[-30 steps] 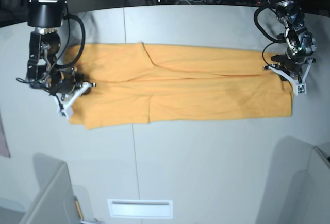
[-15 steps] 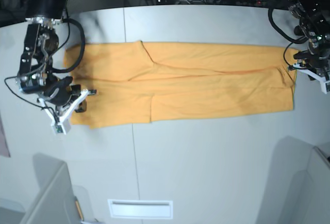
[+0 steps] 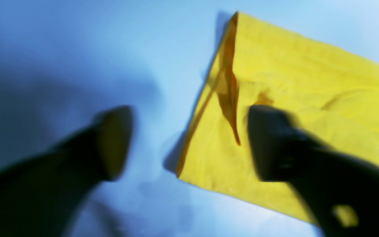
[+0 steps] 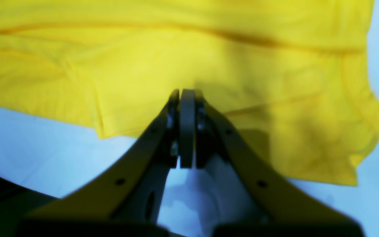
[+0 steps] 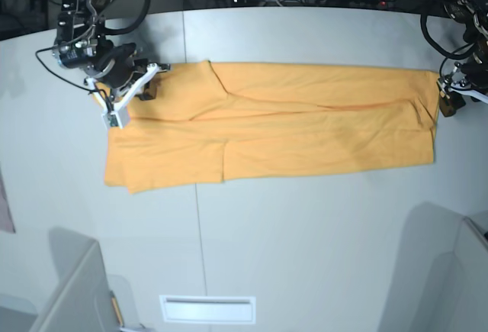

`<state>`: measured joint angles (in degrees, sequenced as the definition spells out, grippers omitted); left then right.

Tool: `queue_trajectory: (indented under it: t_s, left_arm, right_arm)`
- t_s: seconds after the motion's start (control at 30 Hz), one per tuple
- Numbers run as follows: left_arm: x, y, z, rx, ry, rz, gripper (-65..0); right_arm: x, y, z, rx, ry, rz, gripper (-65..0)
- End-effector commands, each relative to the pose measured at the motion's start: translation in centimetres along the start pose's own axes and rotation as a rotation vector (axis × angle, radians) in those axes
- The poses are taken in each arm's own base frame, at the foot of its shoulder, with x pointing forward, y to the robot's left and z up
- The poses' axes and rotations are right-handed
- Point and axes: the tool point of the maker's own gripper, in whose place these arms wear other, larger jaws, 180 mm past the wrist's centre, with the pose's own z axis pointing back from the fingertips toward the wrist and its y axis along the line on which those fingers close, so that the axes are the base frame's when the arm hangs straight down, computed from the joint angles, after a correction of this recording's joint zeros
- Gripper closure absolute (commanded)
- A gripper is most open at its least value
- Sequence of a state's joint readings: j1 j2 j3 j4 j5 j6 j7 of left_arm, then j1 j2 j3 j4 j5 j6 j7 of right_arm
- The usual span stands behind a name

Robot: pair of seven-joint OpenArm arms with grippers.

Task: Fold the T-shirt properly
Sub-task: 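Release the left gripper from the strip's end and raise it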

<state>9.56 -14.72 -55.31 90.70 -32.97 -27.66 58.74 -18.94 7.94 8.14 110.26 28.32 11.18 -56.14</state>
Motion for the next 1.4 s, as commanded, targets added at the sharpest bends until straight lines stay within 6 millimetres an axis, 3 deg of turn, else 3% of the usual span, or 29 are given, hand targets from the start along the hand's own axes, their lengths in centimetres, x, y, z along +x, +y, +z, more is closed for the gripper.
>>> queue_trajectory:
  t_s: [0.0,0.2,0.4,0.67,0.77,0.87,0.97,1.0,1.17,1.37]
  left_arm:
    - [2.2,-0.2,0.0,-0.019,-0.079,0.001,-64.8]
    - [0.2,-1.8,-4.1,-0.095,-0.029,0.079,-65.0]
    - [-0.9,-4.3,-7.0,-0.161,0.031,0.071,-64.7]
    - [-2.6,-3.9,-7.8,-0.159,0.079,0.108,-63.4]
    - [-2.9,-3.8,-7.7,-0.157,0.085,0.108,-50.0]
    - [-2.9,-3.8,-7.8,-0.157,0.086,0.109,-29.0]
    - [-2.8,-3.6,-7.7,-0.153,0.082,0.110,-3.5]
    - [-2.5,-3.3,-7.6,-0.146,0.078,0.102,0.0]
    - [0.0,-1.8,-6.8,-0.117,0.033,0.054,0.0]
    - [2.0,-1.8,-4.4,-0.070,-0.029,-0.041,0.0]
  right_arm:
    - [1.2,0.4,0.4,0.015,-0.048,0.008,0.0]
    - [1.0,0.4,0.4,0.016,-0.044,0.005,0.0]
    - [1.0,0.5,0.4,0.017,-0.044,0.004,0.0]
    - [0.9,0.5,0.4,0.017,-0.043,0.004,0.0]
    - [0.9,0.5,0.4,0.018,-0.043,0.002,0.0]
    - [0.9,0.5,0.4,0.018,-0.043,0.002,0.0]
    - [1.0,0.6,0.4,0.019,-0.046,0.000,0.0]
    - [1.0,0.8,0.3,0.024,-0.047,-0.006,0.0]
    - [0.9,1.5,0.1,0.040,-0.050,-0.026,0.0]
    - [1.0,2.1,-0.1,0.054,-0.055,-0.044,0.0]
